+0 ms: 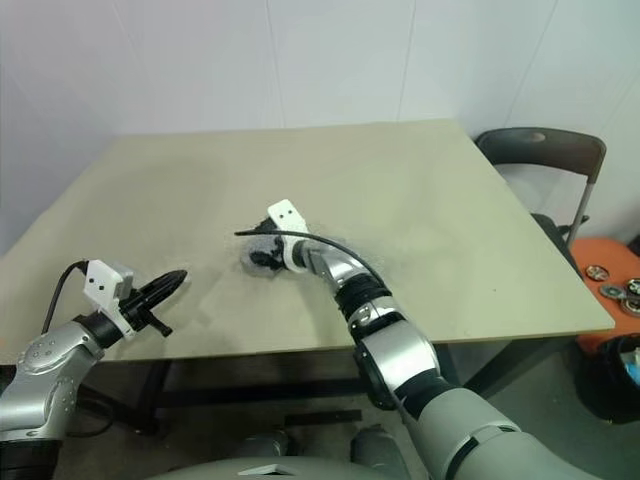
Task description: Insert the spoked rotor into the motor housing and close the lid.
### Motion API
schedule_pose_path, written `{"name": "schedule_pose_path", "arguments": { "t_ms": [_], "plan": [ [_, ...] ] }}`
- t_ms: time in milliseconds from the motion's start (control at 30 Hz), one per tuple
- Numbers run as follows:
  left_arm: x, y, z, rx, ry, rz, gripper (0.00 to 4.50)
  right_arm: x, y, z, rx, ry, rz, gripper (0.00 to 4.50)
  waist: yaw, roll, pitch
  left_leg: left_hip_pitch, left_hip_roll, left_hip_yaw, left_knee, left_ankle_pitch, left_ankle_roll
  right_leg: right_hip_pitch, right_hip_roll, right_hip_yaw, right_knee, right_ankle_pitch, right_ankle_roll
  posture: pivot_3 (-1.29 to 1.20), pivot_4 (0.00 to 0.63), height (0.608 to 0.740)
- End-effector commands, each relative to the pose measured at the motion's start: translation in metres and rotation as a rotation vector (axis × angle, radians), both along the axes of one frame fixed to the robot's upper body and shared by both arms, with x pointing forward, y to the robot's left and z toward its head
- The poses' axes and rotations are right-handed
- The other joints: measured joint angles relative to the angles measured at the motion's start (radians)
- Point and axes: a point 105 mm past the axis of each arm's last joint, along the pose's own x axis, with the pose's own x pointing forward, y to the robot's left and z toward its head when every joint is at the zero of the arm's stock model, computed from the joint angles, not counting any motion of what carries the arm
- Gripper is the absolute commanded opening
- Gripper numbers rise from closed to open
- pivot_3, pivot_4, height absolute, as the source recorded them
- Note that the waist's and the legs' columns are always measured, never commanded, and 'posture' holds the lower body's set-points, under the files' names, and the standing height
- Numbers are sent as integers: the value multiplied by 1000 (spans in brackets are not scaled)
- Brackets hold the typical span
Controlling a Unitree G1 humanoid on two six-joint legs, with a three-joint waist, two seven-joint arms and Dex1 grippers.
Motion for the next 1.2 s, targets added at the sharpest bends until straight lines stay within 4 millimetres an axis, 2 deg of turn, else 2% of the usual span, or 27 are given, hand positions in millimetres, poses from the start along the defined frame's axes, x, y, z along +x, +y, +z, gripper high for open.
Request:
{"name": "schedule_pose_path", "arguments": {
  "t_ms": [33, 167, 267, 467, 600, 767, 1033, 1200],
  "plan": [
    [5, -5, 16, 9, -59, -19, 0, -4, 23, 18, 53, -39, 32, 3274, -4, -1, -1, -1, 0, 0, -1, 0, 0, -1, 0, 0, 0, 0, 0, 0, 0, 740],
    [6, -5, 16, 10, -59, -19, 0, -7, 24, 16, 50, -31, 59, 3274, -4, -1, -1, -3, 0, 1, -2, 0, 0, -4, 0, 1, -1, 0, 2, 0, 0, 740],
    [6, -5, 16, 12, -57, -21, 0, -21, 36, 26, 129, -16, 154, 3274, -4, -2, 0, -4, 0, 1, -2, 0, 0, -5, 0, 1, 0, 0, 1, 0, 0, 740],
    [6, -6, 14, 13, -51, -23, 0, -35, 44, 39, 212, -32, 249, 3274, -12, -2, -1, -9, 0, 1, -2, 0, 0, -7, 0, 1, -1, 1, 4, 0, 0, 740],
    [7, -7, 13, 14, -47, -25, 0, -23, 37, 40, 167, -103, 175, 3274, -21, -2, -1, -15, 0, 1, -2, 0, 0, -16, 1, 1, 0, 2, 5, 0, 0, 740],
    [7, -10, 13, 11, -45, -29, 0, -9, 31, 39, 67, -210, 102, 3274, -24, -2, -1, -18, -1, 1, -2, 0, 0, -19, 0, 1, 0, 2, 5, 0, 0, 740],
    [7, -9, 12, 8, -39, -25, 0, -6, 24, 20, -110, -270, 113, 3274, -27, -2, -1, -18, -1, 1, -2, 0, 0, -19, -1, 1, 1, 2, 5, 0, 0, 740],
    [6, -9, 10, 6, -34, -24, 0, -1, 21, 20, -94, -251, 63, 3274, -23, -2, -1, -17, -1, 1, -1, 1, -1, -17, -1, 1, 1, 2, 5, 0, 0, 740]
  ]
}}
